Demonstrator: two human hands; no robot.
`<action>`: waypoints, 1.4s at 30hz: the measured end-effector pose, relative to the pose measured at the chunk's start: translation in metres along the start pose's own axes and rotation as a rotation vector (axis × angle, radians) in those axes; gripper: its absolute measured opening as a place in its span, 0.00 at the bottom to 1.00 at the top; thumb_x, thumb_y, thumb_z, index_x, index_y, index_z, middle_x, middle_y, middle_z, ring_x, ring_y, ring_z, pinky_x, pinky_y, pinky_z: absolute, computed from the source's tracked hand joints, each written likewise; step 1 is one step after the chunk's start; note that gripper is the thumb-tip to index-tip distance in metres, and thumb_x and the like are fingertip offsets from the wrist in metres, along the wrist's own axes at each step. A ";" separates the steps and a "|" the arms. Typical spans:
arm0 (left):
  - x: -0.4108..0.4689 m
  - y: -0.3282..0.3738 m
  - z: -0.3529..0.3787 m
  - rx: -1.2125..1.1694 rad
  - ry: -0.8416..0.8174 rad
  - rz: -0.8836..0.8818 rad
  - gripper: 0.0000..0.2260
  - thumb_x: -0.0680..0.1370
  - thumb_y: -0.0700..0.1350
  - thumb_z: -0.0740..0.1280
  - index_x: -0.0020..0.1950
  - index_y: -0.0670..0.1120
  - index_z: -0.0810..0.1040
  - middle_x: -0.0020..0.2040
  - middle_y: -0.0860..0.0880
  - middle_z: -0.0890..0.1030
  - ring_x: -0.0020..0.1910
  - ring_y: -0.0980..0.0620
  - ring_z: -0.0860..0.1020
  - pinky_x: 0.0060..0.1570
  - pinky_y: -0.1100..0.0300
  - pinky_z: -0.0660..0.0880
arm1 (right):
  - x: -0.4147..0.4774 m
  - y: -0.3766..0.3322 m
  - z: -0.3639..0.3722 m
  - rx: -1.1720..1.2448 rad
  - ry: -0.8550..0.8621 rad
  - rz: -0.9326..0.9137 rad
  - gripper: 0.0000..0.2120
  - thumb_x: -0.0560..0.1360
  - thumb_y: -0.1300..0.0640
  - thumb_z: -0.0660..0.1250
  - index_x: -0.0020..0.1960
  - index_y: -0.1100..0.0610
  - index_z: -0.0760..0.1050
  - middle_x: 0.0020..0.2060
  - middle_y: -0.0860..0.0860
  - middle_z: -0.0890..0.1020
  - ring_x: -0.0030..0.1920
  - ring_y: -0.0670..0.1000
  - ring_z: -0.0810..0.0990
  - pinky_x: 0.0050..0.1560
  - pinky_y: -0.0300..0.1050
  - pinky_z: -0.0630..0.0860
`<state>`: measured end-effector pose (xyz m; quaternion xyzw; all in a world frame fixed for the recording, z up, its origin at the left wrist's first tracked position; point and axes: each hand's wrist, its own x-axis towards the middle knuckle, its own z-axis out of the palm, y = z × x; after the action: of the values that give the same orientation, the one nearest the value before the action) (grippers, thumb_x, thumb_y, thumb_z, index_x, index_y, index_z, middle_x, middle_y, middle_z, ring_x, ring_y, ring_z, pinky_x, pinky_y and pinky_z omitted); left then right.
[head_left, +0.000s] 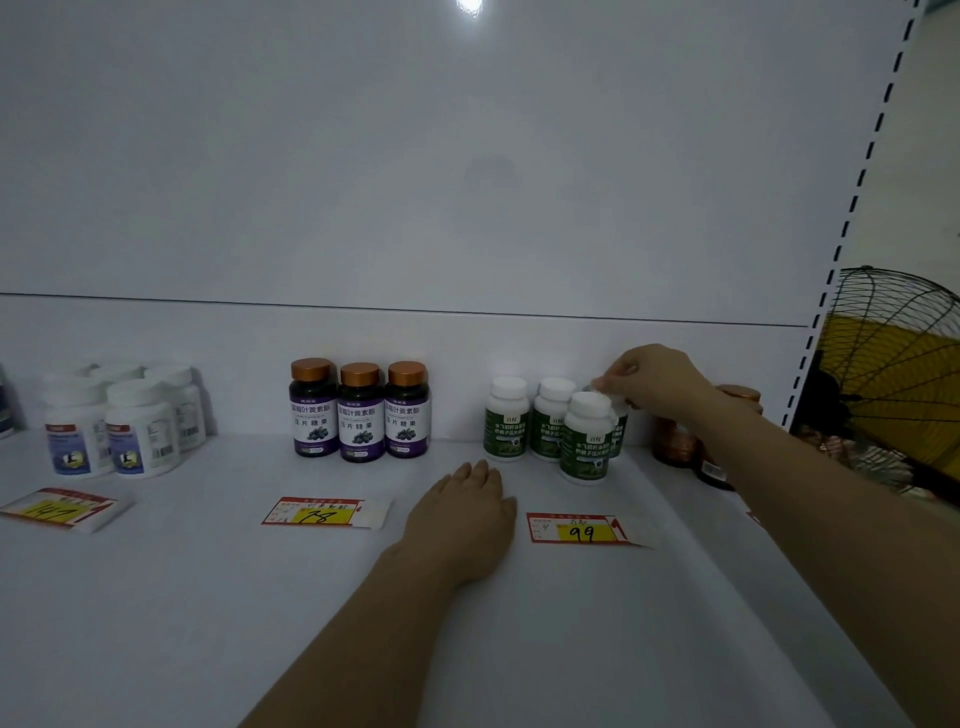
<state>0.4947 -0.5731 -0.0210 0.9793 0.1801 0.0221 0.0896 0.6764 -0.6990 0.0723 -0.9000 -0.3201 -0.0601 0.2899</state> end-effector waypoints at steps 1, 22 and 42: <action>0.000 0.000 -0.001 -0.010 0.001 -0.002 0.24 0.83 0.52 0.45 0.78 0.43 0.47 0.78 0.46 0.48 0.77 0.50 0.48 0.74 0.57 0.46 | -0.002 0.000 -0.002 -0.013 0.044 -0.019 0.17 0.75 0.49 0.68 0.53 0.62 0.80 0.52 0.57 0.82 0.50 0.53 0.77 0.50 0.42 0.71; -0.013 0.016 -0.027 -0.920 0.186 0.177 0.11 0.72 0.47 0.72 0.50 0.60 0.75 0.46 0.62 0.81 0.47 0.67 0.78 0.41 0.75 0.72 | -0.069 -0.051 0.017 0.260 0.210 -0.199 0.16 0.73 0.38 0.63 0.42 0.50 0.79 0.34 0.41 0.79 0.36 0.38 0.76 0.36 0.30 0.67; -0.019 0.019 -0.032 -0.996 0.117 0.193 0.11 0.71 0.45 0.73 0.51 0.55 0.77 0.43 0.61 0.81 0.40 0.70 0.79 0.35 0.79 0.72 | -0.074 -0.033 0.030 0.680 0.106 -0.213 0.12 0.76 0.48 0.67 0.51 0.55 0.80 0.44 0.51 0.85 0.46 0.51 0.83 0.53 0.55 0.80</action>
<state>0.4810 -0.5918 0.0136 0.8270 0.0611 0.1683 0.5330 0.5955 -0.7018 0.0421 -0.7092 -0.3982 -0.0267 0.5811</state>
